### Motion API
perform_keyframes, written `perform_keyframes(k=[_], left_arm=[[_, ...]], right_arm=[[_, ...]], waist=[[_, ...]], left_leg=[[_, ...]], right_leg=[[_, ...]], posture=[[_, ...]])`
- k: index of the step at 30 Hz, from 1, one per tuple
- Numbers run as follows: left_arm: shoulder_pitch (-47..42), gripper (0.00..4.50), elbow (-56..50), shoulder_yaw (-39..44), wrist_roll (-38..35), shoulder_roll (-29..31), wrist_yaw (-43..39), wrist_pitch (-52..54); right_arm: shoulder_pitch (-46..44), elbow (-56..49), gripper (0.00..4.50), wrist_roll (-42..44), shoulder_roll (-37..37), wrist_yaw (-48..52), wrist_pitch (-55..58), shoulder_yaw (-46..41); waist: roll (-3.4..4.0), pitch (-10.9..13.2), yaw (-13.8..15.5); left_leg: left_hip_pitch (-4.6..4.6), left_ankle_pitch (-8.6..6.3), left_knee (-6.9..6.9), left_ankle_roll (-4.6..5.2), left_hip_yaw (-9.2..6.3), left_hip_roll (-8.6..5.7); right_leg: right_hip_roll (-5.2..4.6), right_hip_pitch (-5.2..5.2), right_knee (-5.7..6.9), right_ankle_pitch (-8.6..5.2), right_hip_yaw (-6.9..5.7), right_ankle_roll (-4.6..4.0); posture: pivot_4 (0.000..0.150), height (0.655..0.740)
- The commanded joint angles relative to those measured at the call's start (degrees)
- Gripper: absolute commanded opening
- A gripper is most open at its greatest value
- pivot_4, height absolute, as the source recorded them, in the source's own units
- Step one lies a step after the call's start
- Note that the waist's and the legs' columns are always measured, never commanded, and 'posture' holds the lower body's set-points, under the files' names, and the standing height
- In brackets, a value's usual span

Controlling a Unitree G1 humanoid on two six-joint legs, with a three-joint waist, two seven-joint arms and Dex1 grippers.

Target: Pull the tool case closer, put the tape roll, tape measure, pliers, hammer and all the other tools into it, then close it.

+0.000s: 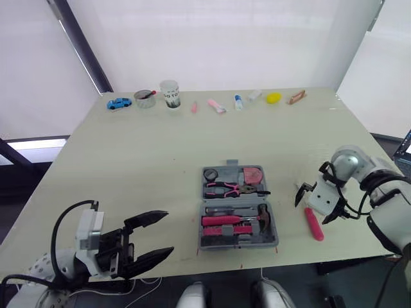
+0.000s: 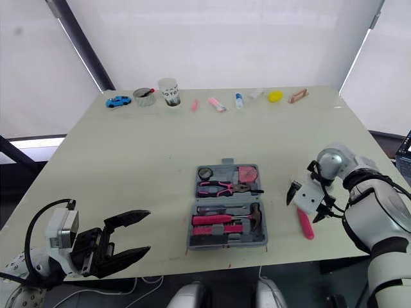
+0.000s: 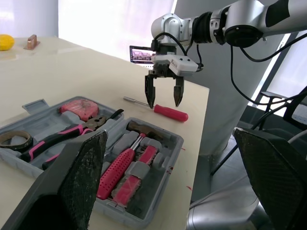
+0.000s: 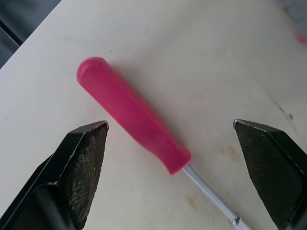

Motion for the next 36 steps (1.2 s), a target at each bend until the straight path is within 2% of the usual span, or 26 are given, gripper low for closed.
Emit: perform_keyframes(k=[1, 5, 6, 8, 14, 15, 17, 20, 23, 31, 36], left_arm=[[0.52, 4.5, -1.99, 0.98, -0.89, -0.13, 0.39, -0.89], [0.7, 4.5, -2.15, 0.95, -0.82, -0.21, 0.72, -1.16], [0.69, 4.5, -2.08, 0.86, -0.72, -0.26, 0.74, -1.29], [0.6, 4.5, -1.88, 0.68, -0.58, -0.32, 0.78, -1.52], [0.05, 4.5, -0.56, 0.35, -0.21, -0.1, 0.2, -2.07], [-0.35, 4.5, -0.03, 0.18, -0.1, 0.04, -0.1, -2.17], [-0.94, 4.5, 0.46, -0.18, 0.06, 0.11, -0.34, -2.22], [-2.26, 4.5, 1.32, -0.99, 0.5, 0.03, -0.63, -2.2], [-3.96, 4.5, 2.63, -2.12, 1.04, 0.0, -1.17, -2.34], [-6.16, 4.5, 4.98, -3.67, 1.85, 0.01, -2.14, -2.59], [-7.61, 4.5, 6.62, -4.76, 2.63, 0.25, -2.98, -2.89]], right_arm=[[-2.2, -0.04, 4.39, -9.02, -0.71, -10.17, 0.17, 2.92], [-3.39, 0.6, 4.39, -17.1, -0.65, -20.54, 1.07, 6.23], [-3.42, 0.82, 4.16, -18.37, -0.61, -22.52, 1.1, 6.64], [-3.28, 1.38, 3.6, -20.13, -0.48, -25.47, 0.98, 7.12], [-2.46, 2.47, 0.68, -20.95, -1.71, -27.74, -4.0, 6.32], [-2.28, 2.56, 0.34, -20.66, -1.99, -27.68, -4.98, 5.97], [-2.09, 2.71, 0.09, -20.43, -2.31, -27.57, -6.07, 5.58], [-1.76, 3.01, 0.03, -19.52, -2.81, -26.45, -7.63, 4.85], [-0.93, 3.83, 0.03, -14.93, -3.59, -22.98, -8.4, 1.55], [3.46, 2.79, 0.03, -4.33, -7.39, -12.28, -2.83, -7.37], [5.37, 0.7, 0.03, -4.33, -8.29, -11.5, -0.47, -8.41]], waist=[[0.0, 0.0, -0.01], [0.0, 0.0, -0.05], [0.0, 0.0, -0.07], [0.0, 0.0, -0.09], [-0.06, -0.04, 0.06], [-0.08, -0.05, 0.07], [-0.08, -0.05, -0.01], [-0.07, -0.05, -0.17], [-0.07, -0.04, -0.16], [-0.07, -0.04, -0.01], [-0.06, -0.04, -0.16]], left_leg=[[0.0, 0.01, 0.0, -0.01, -0.01, -0.01], [0.03, 0.05, 0.0, -0.08, 0.0, -0.05], [0.03, 0.05, 0.0, -0.08, 0.0, -0.05], [0.06, 0.05, 0.0, -0.09, 0.01, -0.06], [0.07, 0.06, 0.01, -0.09, -0.01, -0.09], [0.07, 0.06, 0.01, -0.09, -0.02, -0.09], [0.08, 0.06, 0.01, -0.09, -0.05, -0.08], [0.11, 0.06, 0.0, -0.08, -0.03, -0.11], [0.15, 0.06, 0.0, -0.08, -0.02, -0.1], [0.17, 0.06, 0.01, -0.08, -0.04, -0.08], [0.25, 0.06, 0.01, -0.08, -0.03, -0.1]], right_leg=[[0.0, 0.0, 0.01, 0.0, 0.0, 0.0], [0.01, -0.01, 0.05, -0.01, 0.01, -0.02], [0.01, -0.01, 0.06, -0.01, 0.01, -0.03], [0.02, 0.0, 0.07, -0.01, 0.02, -0.04], [0.03, 0.04, 0.06, -0.01, 0.01, -0.04], [0.03, 0.05, 0.06, -0.01, 0.0, -0.04], [0.04, 0.08, 0.05, -0.01, -0.03, -0.05], [0.08, 0.09, 0.08, -0.01, -0.01, -0.05], [0.09, 0.1, 0.11, 0.0, 0.01, -0.05], [0.05, 0.17, 0.08, 0.01, 0.0, -0.04], [0.08, 0.24, 0.09, 0.0, 0.0, -0.04]], posture=[[0.15, 0.74], [0.15, 0.74], [0.15, 0.74], [0.15, 0.74], [0.15, 0.74], [0.15, 0.74], [0.15, 0.74], [0.15, 0.74], [0.15, 0.74], [0.15, 0.74], [0.15, 0.74]])
